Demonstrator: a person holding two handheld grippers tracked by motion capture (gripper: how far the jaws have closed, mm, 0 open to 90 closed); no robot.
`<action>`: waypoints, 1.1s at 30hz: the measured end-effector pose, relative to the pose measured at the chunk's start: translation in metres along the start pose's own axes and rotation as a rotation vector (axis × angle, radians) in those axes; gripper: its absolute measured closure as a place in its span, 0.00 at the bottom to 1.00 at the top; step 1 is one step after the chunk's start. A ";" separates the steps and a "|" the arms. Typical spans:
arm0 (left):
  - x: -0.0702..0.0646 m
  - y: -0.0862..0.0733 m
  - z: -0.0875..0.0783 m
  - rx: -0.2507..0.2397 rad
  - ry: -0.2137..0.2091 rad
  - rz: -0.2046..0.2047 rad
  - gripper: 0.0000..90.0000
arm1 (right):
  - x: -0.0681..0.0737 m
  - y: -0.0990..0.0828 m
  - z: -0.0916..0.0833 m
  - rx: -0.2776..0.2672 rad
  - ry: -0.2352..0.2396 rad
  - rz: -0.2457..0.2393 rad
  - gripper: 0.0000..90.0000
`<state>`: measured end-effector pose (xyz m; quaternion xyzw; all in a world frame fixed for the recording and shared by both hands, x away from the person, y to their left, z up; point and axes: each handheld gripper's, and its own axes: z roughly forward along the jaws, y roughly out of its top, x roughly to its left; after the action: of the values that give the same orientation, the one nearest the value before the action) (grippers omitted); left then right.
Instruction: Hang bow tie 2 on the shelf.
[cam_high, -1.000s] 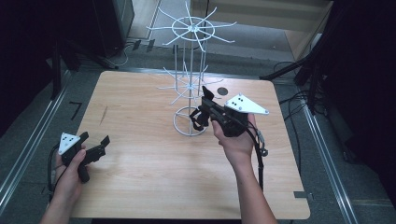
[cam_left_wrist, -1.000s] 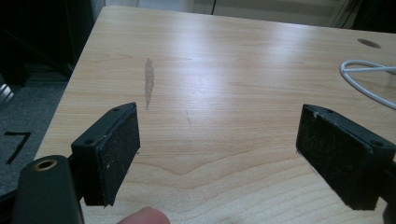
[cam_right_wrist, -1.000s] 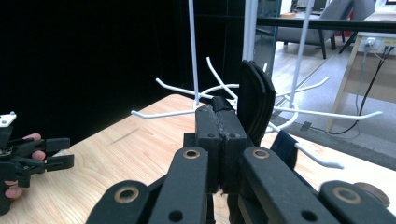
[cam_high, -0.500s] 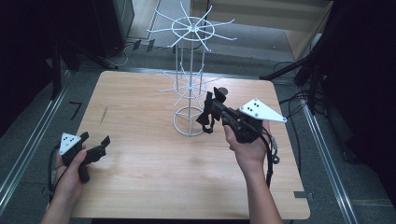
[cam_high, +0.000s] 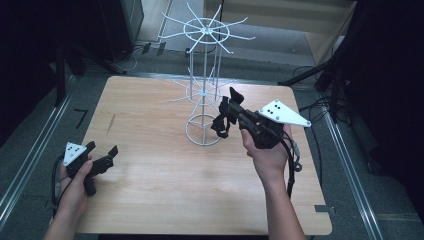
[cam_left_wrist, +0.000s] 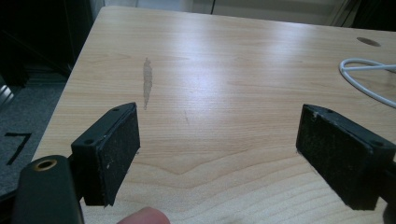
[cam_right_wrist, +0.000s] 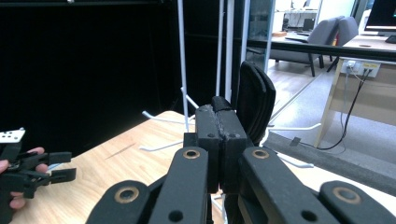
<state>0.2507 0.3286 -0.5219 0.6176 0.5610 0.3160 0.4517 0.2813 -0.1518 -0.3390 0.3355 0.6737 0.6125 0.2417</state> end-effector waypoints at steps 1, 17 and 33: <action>0.000 0.000 0.000 0.000 0.000 0.000 0.16 | -0.001 0.000 0.001 -0.001 -0.003 0.002 1.00; 0.000 0.000 0.000 0.003 0.001 -0.004 0.16 | -0.023 -0.010 0.023 0.026 -0.030 0.034 1.00; 0.000 0.000 0.000 -0.001 0.000 -0.004 0.16 | -0.025 -0.037 0.045 0.096 -0.035 0.054 1.00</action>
<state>0.2508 0.3287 -0.5220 0.6164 0.5621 0.3154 0.4524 0.3249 -0.1413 -0.3834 0.3756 0.6885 0.5798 0.2206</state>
